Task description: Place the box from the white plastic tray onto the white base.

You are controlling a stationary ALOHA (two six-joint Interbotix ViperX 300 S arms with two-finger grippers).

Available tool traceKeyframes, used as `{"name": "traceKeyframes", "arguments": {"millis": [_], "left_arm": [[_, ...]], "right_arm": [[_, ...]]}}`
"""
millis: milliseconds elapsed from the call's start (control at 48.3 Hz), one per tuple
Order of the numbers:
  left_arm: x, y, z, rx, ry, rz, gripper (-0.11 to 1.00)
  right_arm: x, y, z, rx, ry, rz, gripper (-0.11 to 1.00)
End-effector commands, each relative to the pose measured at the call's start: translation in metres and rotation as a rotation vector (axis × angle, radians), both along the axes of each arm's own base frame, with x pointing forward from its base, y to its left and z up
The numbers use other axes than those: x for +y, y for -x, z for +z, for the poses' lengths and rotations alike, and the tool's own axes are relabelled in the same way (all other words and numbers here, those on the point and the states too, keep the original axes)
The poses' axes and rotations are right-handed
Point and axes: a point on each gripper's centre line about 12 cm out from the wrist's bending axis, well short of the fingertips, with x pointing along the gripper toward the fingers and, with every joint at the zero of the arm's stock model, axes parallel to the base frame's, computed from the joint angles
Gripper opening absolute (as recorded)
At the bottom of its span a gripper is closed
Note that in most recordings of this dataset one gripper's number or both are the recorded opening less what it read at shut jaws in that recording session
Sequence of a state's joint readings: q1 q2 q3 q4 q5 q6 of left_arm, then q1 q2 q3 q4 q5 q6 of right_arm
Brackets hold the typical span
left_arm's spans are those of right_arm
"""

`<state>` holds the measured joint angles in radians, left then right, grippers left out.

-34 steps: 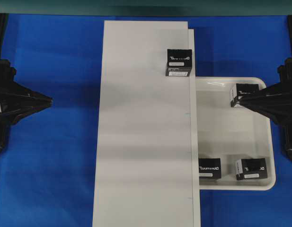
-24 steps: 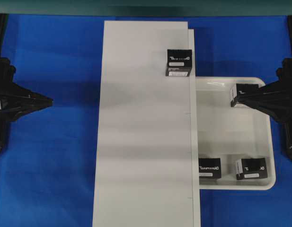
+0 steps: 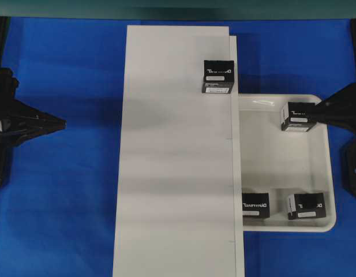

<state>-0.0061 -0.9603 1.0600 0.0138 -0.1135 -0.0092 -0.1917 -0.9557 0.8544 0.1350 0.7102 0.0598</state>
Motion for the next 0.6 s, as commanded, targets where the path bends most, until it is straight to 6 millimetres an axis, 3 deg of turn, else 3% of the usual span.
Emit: {"name": "traceKeyframes", "arguments": {"millis": [0,249,580], "left_arm": [[0.0,-0.002,0.013,-0.026,-0.004,0.0,-0.07],[0.0,-0.002,0.017,-0.014,-0.003,0.0,-0.07],[0.0,-0.003,0.024,-0.014,-0.005,0.001,-0.07]], "right_arm": [[-0.005,-0.001,0.006,0.075,-0.004,-0.016,0.0],[-0.026,0.003,-0.014,0.321,0.036,-0.023,0.0],[-0.052,0.004,-0.045,0.573,0.144,0.119,0.02]]}}
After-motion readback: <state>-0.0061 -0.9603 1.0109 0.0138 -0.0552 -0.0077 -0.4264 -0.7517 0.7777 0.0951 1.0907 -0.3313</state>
